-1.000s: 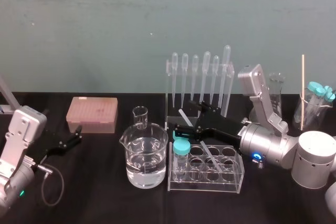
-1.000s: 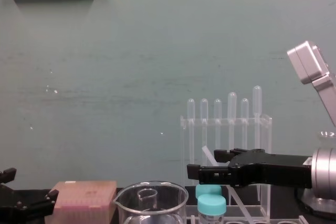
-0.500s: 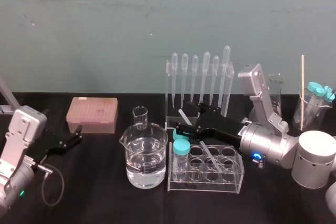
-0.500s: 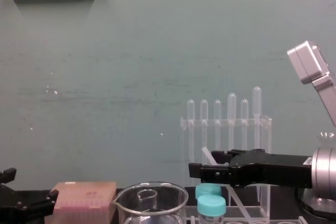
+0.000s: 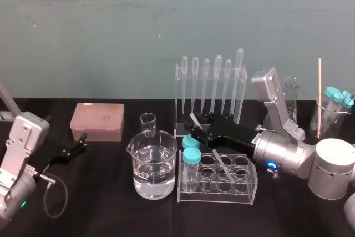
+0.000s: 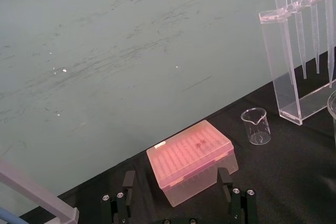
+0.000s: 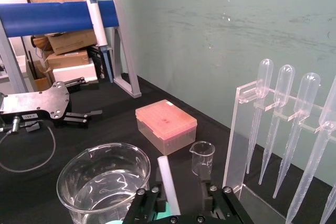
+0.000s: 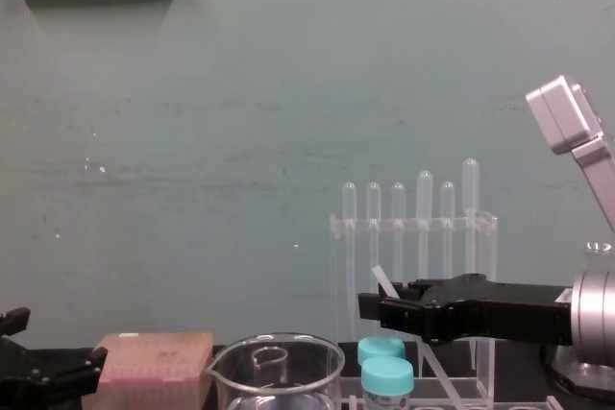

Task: Pick up the stirring rod with one hand, then place it down.

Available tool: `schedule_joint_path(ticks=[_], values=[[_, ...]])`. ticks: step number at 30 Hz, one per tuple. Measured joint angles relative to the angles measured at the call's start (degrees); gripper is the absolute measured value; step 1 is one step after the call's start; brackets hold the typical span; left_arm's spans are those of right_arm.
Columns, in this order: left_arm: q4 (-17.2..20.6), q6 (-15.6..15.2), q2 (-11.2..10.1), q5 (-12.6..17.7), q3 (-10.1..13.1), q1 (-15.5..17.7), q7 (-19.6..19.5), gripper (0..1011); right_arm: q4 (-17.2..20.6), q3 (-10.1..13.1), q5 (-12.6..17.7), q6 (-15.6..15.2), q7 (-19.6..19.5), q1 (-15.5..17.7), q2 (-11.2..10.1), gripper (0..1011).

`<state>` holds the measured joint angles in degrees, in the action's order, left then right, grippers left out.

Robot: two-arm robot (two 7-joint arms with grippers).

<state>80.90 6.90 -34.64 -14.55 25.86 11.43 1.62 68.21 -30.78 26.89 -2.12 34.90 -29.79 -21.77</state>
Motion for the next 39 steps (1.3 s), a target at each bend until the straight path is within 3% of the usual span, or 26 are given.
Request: schedule_joint_path(ticks=[11, 18, 22, 30, 35, 39], values=[[0.00, 0.00, 0.00, 0.00, 0.00, 0.00, 0.00, 1000, 0.00, 0.00, 0.00, -0.03, -0.05, 0.01, 0.00, 82], [0.00, 0.00, 0.00, 0.00, 0.00, 0.00, 0.00, 1000, 0.10, 0.16, 0.01, 0.12, -0.18, 0.19, 0.00, 78], [0.00, 0.00, 0.00, 0.00, 0.00, 0.00, 0.00, 1000, 0.56, 1.09, 0.01, 1.73, -0.87, 1.01, 0.11, 78], [0.00, 0.00, 0.00, 0.00, 0.00, 0.00, 0.00, 1000, 1.60, 3.40, -0.52, 8.73, -1.75, 3.37, 0.49, 77], [0.00, 0.00, 0.00, 0.00, 0.00, 0.00, 0.00, 1000, 2.91, 5.78, -0.74, 15.07, -1.85, 5.74, 1.11, 78], [0.00, 0.00, 0.00, 0.00, 0.00, 0.00, 0.00, 1000, 3.79, 6.99, -0.25, 16.85, -1.86, 6.98, 1.38, 78]])
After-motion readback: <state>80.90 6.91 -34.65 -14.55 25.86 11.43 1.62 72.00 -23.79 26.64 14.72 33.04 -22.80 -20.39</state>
